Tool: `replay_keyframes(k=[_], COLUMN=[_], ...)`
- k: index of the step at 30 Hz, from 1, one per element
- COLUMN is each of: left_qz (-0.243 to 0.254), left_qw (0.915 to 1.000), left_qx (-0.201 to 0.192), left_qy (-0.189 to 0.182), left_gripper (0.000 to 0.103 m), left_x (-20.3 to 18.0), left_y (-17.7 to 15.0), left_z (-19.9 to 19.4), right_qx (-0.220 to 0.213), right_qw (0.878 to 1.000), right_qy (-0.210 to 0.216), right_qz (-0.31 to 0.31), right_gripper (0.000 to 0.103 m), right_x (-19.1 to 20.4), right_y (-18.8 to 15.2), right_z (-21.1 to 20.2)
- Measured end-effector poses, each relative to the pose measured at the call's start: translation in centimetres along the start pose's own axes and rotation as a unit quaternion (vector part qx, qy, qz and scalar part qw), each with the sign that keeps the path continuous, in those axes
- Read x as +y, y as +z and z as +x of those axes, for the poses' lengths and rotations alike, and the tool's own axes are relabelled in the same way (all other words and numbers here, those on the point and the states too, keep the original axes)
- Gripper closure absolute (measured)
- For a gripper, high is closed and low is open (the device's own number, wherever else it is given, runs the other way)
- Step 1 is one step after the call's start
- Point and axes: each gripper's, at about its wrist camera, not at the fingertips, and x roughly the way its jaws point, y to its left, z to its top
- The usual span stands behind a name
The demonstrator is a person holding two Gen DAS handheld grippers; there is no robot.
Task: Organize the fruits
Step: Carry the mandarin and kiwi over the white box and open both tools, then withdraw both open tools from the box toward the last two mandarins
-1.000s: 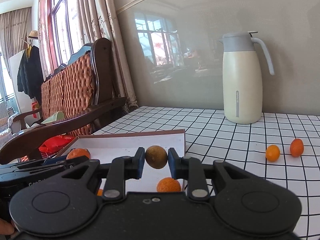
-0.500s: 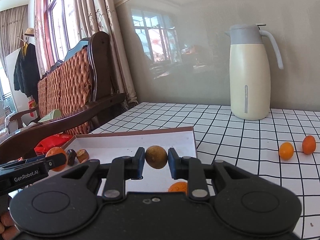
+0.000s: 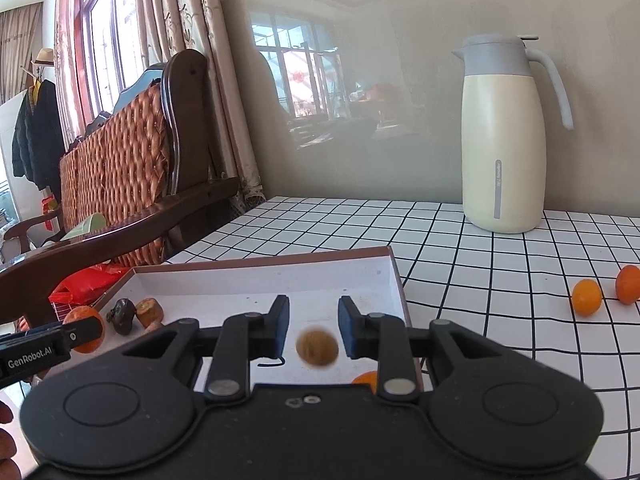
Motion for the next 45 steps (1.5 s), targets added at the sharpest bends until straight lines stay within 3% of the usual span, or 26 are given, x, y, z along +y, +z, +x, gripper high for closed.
replay_keyframes(k=[1,2,3,4,5,7,10,28,45], left_qz=[-0.004,-0.002,0.0,-0.004,-0.005,0.012,0.029,0.046,0.095], left_qw=[1.0,0.9999,0.9998,0.9995,0.9988,0.9977,0.9951,0.995,0.9913], left_qx=[-0.001,-0.006,-0.013,-0.026,-0.043,-0.064,-0.084,-0.085,-0.088], left_qy=[0.003,0.008,0.013,0.02,0.021,0.02,0.044,0.027,-0.025], left_gripper=[0.061,0.053,0.014,0.0,0.0,0.0,0.0,0.0,0.0], left_x=[0.1,0.1,0.0,0.0,-0.1,-0.3,-0.6,-2.0,-8.0], left_y=[0.1,0.2,0.4,0.6,0.8,1.3,1.6,1.3,0.5], left_z=[0.2,0.2,0.1,-0.3,-0.9,-1.6,-2.1,-2.9,-3.7], right_qx=[-0.003,-0.01,-0.025,-0.049,-0.078,-0.121,-0.135,-0.118,-0.098], right_qw=[1.0,1.0,0.999,0.998,0.996,0.992,0.99,0.993,0.994], right_qy=[-0.008,-0.016,-0.024,-0.033,-0.041,-0.044,-0.039,-0.024,-0.021], right_qz=[0.0,0.001,0.005,0.012,0.016,0.002,-0.014,0.023,0.051], right_gripper=[0.068,0.042,0.017,0.009,0.006,0.006,0.006,0.006,0.006], right_x=[-0.1,-0.1,-0.2,-0.4,-0.4,-0.4,-0.4,-1.9,-5.6], right_y=[0.0,0.0,0.1,0.1,0.2,0.5,0.7,0.8,0.9], right_z=[0.0,-0.1,-0.5,-1.2,-2.0,-3.2,-3.8,-4.0,-5.6])
